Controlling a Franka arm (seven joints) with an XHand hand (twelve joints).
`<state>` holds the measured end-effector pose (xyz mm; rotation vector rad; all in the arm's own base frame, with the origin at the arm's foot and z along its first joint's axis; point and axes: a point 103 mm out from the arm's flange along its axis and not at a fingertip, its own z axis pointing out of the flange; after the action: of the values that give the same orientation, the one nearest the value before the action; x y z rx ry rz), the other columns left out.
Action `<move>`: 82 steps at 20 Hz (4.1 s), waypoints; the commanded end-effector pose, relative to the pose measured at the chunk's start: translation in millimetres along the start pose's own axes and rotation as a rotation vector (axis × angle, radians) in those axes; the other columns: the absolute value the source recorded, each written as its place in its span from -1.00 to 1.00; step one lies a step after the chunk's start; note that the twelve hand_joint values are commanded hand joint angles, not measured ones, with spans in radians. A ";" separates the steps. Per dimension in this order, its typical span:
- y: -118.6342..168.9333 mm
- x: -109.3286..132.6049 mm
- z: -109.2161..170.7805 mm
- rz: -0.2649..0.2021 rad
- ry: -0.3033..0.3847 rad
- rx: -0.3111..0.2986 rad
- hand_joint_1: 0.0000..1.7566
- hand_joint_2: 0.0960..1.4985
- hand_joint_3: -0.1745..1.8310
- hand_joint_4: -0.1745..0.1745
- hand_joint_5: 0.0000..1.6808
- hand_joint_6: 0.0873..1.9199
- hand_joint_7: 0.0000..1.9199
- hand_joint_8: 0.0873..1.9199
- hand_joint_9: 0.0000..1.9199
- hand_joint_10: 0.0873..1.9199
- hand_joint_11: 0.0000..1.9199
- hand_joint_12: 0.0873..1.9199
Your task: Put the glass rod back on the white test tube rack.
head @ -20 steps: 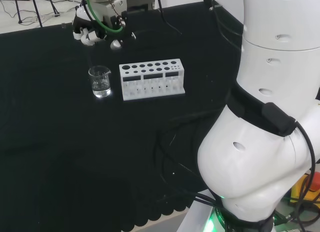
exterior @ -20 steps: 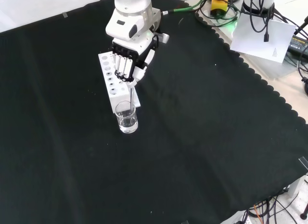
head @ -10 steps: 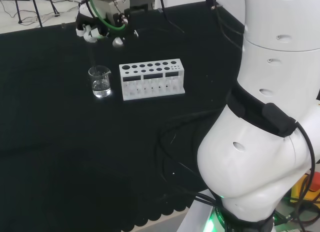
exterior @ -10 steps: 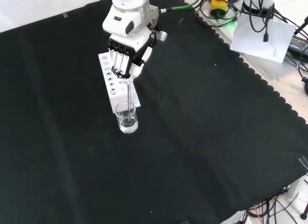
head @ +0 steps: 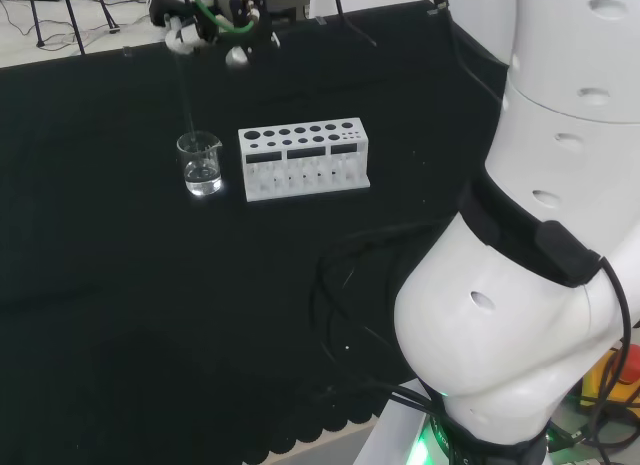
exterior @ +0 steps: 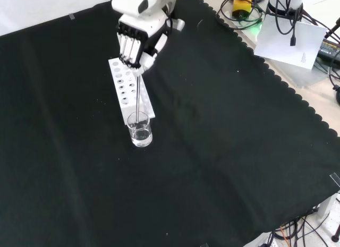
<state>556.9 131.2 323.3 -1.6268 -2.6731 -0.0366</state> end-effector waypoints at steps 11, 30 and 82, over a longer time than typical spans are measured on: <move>-83.8 -84.8 -53.8 0.196 -0.017 -0.048 0.58 0.48 -0.83 -1.00 0.05 -0.27 -0.12 0.27 0.07 0.30 0.63 -0.37; -154.6 -119.0 -32.7 0.308 -0.029 -0.025 0.58 0.48 -0.83 -1.00 0.05 -0.27 -0.12 0.27 0.07 0.30 0.63 -0.37; -135.2 -134.4 5.8 0.321 -0.005 0.025 0.58 0.48 -0.83 -1.00 0.04 -0.27 -0.12 0.27 0.07 0.30 0.63 -0.36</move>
<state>499.5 -51.3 313.4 -2.0299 -2.3666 0.0062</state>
